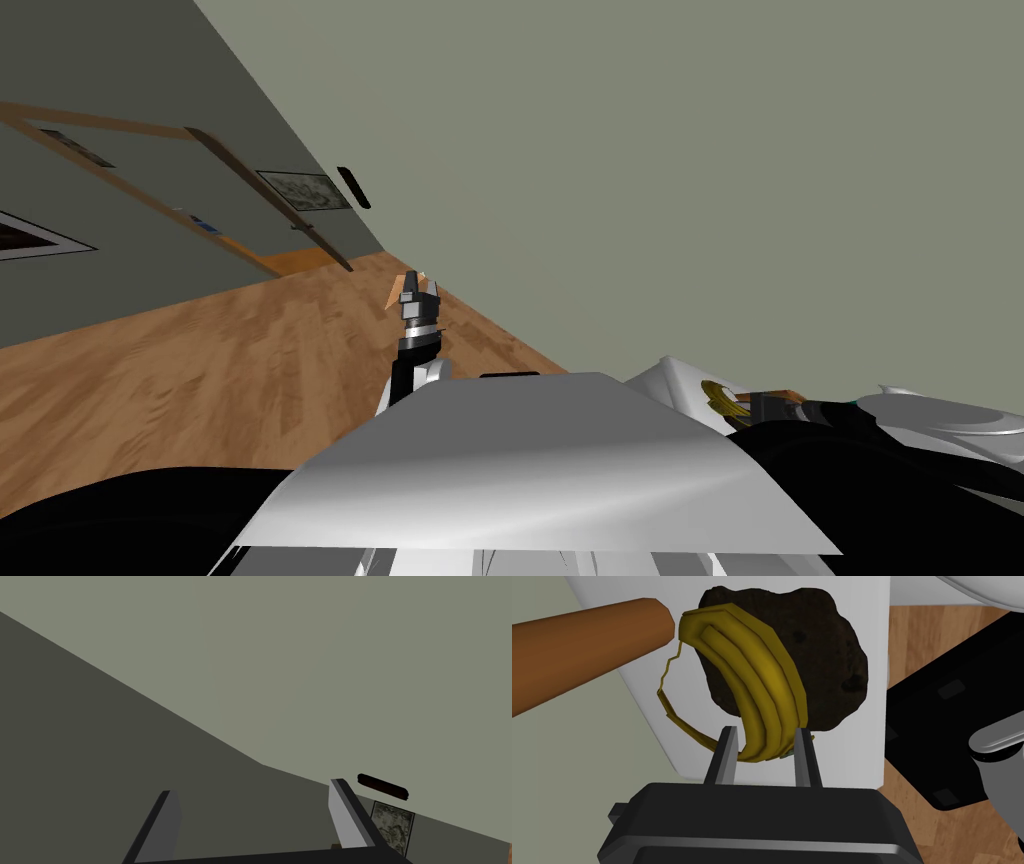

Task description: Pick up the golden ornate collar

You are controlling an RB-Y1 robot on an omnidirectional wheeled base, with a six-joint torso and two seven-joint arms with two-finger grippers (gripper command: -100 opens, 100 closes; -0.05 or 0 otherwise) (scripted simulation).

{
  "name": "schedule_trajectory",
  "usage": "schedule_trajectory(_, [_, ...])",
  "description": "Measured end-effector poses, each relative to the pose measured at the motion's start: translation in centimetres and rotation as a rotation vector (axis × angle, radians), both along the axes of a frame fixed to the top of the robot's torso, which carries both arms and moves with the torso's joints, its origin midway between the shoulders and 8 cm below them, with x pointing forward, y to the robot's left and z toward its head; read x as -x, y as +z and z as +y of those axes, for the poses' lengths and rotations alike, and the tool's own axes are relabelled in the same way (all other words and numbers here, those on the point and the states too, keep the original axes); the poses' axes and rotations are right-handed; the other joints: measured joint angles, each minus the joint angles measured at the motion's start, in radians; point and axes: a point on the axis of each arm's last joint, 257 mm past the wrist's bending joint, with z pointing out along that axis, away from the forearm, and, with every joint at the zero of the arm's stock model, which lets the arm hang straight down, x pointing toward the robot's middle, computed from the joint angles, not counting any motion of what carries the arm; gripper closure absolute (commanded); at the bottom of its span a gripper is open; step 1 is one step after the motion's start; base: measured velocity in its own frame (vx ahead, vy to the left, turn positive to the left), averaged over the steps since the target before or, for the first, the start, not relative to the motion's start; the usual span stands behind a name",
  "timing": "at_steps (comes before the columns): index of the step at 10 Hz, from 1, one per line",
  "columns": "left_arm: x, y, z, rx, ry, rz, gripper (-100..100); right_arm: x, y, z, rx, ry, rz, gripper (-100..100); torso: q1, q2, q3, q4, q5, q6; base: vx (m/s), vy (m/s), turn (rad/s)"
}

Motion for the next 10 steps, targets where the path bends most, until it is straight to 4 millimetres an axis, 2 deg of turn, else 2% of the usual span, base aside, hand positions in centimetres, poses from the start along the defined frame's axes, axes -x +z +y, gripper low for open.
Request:
schedule_trajectory(1, [0.0,0.0,0.0,0.000,0.000,0.000,0,0.0,0.0,0.0,0.000,0.000,0.000,0,0.000,0.000,0.000,0.000,0.000,0.000,0.000,0.000,0.000])
schedule_trajectory(2, [0.0,0.0,0.0,0.000,0.000,0.000,0,0.0,0.0,0.0,0.000,0.000,0.000,100,0.000,0.000,0.000,0.000,0.000,0.000,0.043,-0.016,-0.195])
schedule_trajectory(6, [0.0,0.0,0.0,0.000,0.000,0.000,0,-1.6,0.5,0.5,-0.003,0.070,0.004,100,-0.001,-0.006,-0.003,-0.001,0.000,0.002,0.135,-0.002,-0.303])
schedule_trajectory(9, [0.0,0.0,0.0,0.000,0.000,0.000,0,-3.9,1.4,1.3,-0.005,0.160,0.005,100,0.002,-0.008,-0.004,-0.002,0.000,0.002,0.145,0.031,-0.299])
schedule_trajectory(10, [0.0,0.0,0.0,0.000,0.000,0.000,0,-4.6,1.7,1.6,-0.005,0.192,0.005,100,0.002,-0.007,-0.004,-0.001,0.001,0.002,0.050,0.019,-0.064])
